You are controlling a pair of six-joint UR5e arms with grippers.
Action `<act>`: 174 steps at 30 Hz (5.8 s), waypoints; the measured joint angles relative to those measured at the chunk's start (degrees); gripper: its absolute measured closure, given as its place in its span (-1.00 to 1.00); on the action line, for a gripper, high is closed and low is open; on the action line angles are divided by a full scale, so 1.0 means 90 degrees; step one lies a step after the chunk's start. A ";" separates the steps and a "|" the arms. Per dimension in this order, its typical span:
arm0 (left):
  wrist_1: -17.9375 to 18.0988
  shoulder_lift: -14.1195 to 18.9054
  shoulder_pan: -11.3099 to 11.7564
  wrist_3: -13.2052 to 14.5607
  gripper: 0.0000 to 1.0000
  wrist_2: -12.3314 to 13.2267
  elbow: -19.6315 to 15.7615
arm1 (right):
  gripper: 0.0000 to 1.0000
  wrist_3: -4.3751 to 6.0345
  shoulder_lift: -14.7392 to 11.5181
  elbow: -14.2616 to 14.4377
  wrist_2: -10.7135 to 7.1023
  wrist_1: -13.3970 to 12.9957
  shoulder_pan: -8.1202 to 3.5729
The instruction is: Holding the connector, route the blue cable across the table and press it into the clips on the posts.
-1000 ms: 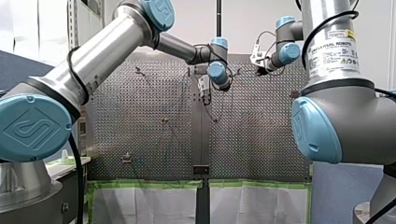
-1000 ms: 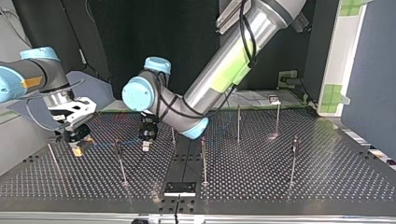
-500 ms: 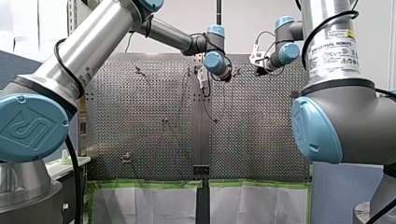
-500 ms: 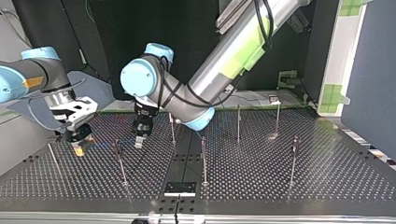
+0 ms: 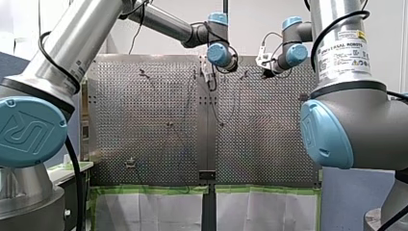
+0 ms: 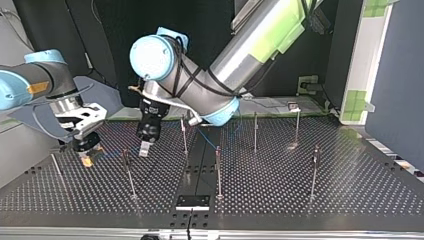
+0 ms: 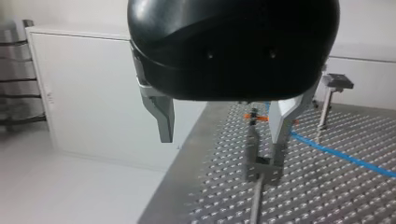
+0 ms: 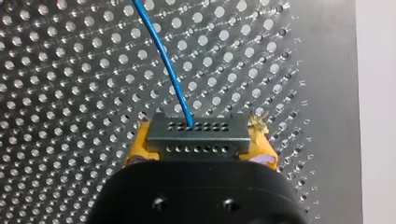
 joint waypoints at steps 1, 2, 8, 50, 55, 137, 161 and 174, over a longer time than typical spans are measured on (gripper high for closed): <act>0.0063 0.0066 0.0000 -0.0011 -1.00 -0.0062 -0.0066 | 1.00 0.0000 -0.0001 0.0000 0.0000 0.0002 0.0004; 0.0109 0.0117 0.0000 -0.0021 -1.00 -0.0111 -0.0116 | 1.00 0.0000 -0.0004 0.0001 0.0000 0.0005 0.0009; 0.0449 0.0463 -0.0039 -0.0056 -1.00 -0.0318 -0.0463 | 1.00 0.0000 -0.0007 0.0001 0.0001 0.0016 0.0034; 0.2932 0.0699 -0.0345 -0.0496 -1.00 -0.1466 -0.2948 | 1.00 -0.0049 -0.0008 0.0025 0.0034 0.0041 0.0196; 0.3207 0.0425 -0.0090 -0.0378 -1.00 -0.1256 -0.3224 | 1.00 -0.0051 -0.0009 0.0037 0.0039 0.0038 0.0221; 0.6031 -0.0294 0.0067 -0.0655 -1.00 -0.1180 -0.6978 | 1.00 -0.0097 -0.0018 0.0049 0.0157 0.0176 0.0254; 0.6030 -0.0294 0.0066 -0.0655 -1.00 -0.1180 -0.6978 | 1.00 -0.0098 -0.0018 0.0050 0.0157 0.0177 0.0254; 0.6030 -0.0294 0.0066 -0.0655 -1.00 -0.1180 -0.6978 | 1.00 -0.0098 -0.0018 0.0050 0.0157 0.0177 0.0254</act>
